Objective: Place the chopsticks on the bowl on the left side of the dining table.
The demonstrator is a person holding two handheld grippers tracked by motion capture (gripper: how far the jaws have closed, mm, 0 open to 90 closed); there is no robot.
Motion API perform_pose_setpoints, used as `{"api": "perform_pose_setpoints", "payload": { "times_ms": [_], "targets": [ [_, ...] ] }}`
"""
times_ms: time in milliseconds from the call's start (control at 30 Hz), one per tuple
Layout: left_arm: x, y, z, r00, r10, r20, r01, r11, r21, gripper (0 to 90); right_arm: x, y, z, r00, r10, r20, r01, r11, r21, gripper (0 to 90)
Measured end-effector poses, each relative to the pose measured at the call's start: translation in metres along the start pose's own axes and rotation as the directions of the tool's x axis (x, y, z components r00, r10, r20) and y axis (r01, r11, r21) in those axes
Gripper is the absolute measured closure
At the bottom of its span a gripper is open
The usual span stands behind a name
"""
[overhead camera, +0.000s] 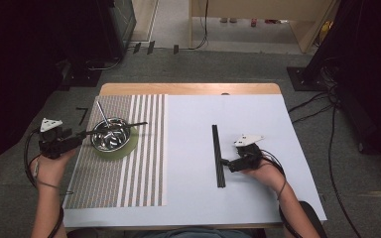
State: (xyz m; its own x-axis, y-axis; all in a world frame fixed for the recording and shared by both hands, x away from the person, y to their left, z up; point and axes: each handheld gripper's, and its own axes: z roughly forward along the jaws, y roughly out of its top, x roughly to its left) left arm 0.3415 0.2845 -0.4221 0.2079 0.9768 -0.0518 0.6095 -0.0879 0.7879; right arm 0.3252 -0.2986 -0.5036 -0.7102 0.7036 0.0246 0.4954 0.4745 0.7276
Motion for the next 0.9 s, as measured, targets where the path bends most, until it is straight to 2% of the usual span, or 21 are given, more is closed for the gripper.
{"api": "perform_pose_setpoints", "payload": {
  "times_ms": [233,467,633,900],
  "targets": [
    [-0.012,0.007,-0.004,0.9995,0.024,0.022,-0.025,0.9996,0.012,40.4,0.0,0.0,0.0,1.0,-0.002,0.0,0.002,1.0,-0.001,10.9],
    [-0.027,0.014,-0.006,0.9972,0.053,0.052,-0.054,0.9986,0.004,37.2,0.0,0.0,0.0,1.0,-0.001,0.0,0.001,1.0,0.0,10.9],
    [-0.038,0.017,-0.005,0.9954,0.075,0.059,-0.075,0.9972,0.001,36.3,0.0,0.0,0.0,1.0,-0.002,0.0,0.002,1.0,-0.001,10.9],
    [-0.054,0.019,0.001,0.9917,0.1,0.082,-0.1,0.9949,0.006,43.7,0.0,0.0,0.0,1.0,0.001,0.0,-0.001,1.0,0.001,10.9]
  ]
}}
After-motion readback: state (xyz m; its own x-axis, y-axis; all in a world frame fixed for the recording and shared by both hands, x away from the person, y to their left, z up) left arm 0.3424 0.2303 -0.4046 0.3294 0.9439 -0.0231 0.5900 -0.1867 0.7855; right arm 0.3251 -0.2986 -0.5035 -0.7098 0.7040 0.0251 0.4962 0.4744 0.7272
